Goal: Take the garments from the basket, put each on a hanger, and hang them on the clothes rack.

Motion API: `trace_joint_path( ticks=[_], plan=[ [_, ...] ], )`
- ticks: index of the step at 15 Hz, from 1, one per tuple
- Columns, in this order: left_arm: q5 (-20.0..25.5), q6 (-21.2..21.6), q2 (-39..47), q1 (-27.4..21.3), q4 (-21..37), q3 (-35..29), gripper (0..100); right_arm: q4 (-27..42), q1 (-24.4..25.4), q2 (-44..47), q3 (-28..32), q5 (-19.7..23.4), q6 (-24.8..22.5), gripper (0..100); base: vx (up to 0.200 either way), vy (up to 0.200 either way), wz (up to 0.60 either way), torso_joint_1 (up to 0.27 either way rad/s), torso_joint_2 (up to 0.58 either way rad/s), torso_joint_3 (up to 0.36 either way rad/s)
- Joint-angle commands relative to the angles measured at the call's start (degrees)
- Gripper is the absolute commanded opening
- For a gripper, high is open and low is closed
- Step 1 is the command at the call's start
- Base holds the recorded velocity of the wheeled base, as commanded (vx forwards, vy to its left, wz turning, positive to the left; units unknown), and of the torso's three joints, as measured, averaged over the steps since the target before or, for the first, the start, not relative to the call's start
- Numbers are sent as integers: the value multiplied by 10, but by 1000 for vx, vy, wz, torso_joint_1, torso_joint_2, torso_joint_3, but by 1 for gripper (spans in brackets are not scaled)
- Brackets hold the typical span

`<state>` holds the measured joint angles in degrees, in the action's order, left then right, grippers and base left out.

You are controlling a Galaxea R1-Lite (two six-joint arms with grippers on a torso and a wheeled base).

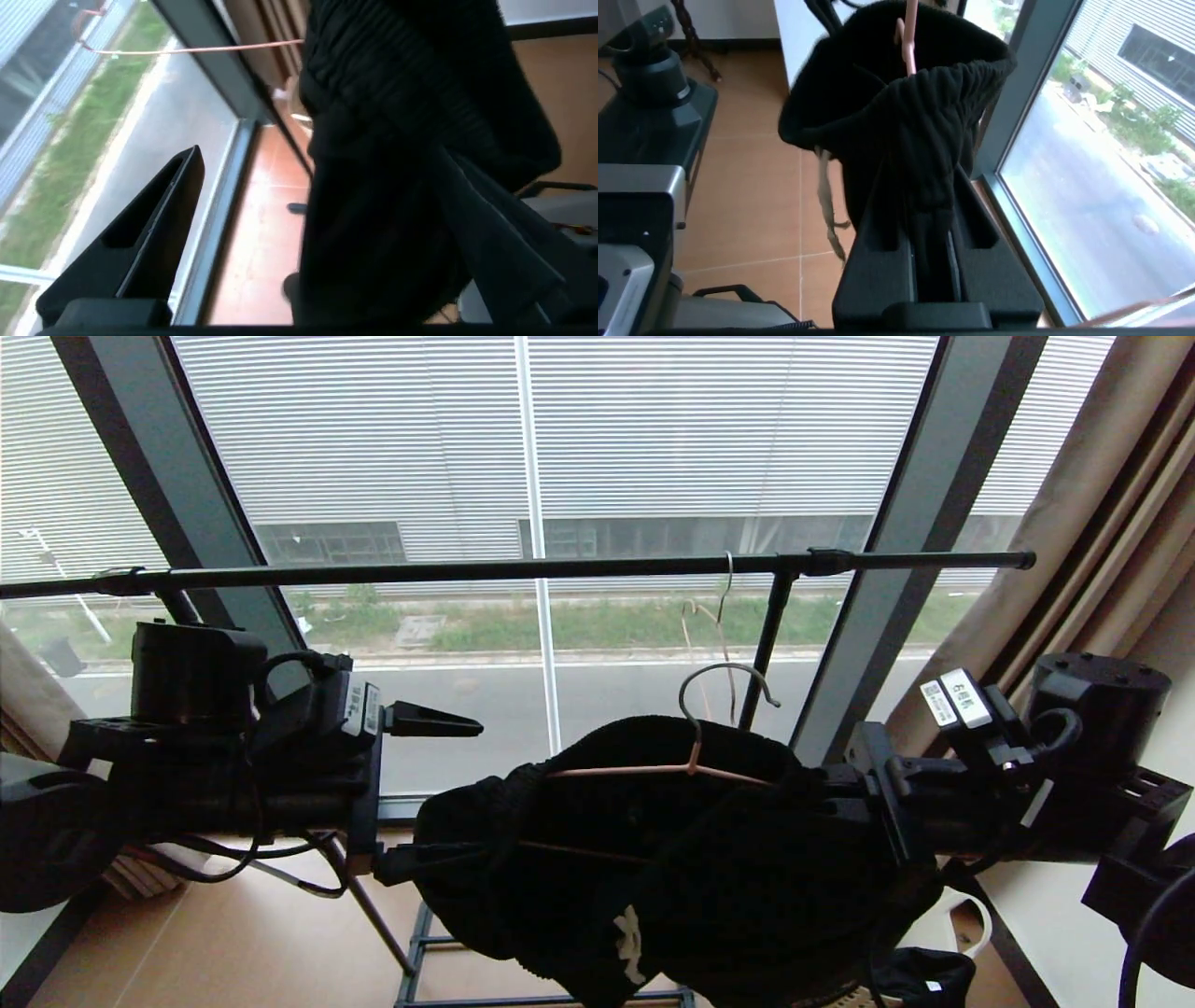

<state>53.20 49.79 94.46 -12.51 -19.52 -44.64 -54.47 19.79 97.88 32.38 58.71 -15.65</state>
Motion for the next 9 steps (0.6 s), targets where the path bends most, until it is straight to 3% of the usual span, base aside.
trace_joint_path(
  ticks=[1,6,9],
  plan=[
    [-3,-1,27,-11,-1,-13,100,0,1,-8,-3,2,0,0,0,0,0,0,0,0],
    [-39,-44,56,-62,0,-66,100,0,12,-8,-3,13,4,0,0,0,0,0,0,0],
    [-52,-50,65,-72,0,-69,100,0,23,-7,0,13,8,0,0,0,0,0,0,0]
  ],
)
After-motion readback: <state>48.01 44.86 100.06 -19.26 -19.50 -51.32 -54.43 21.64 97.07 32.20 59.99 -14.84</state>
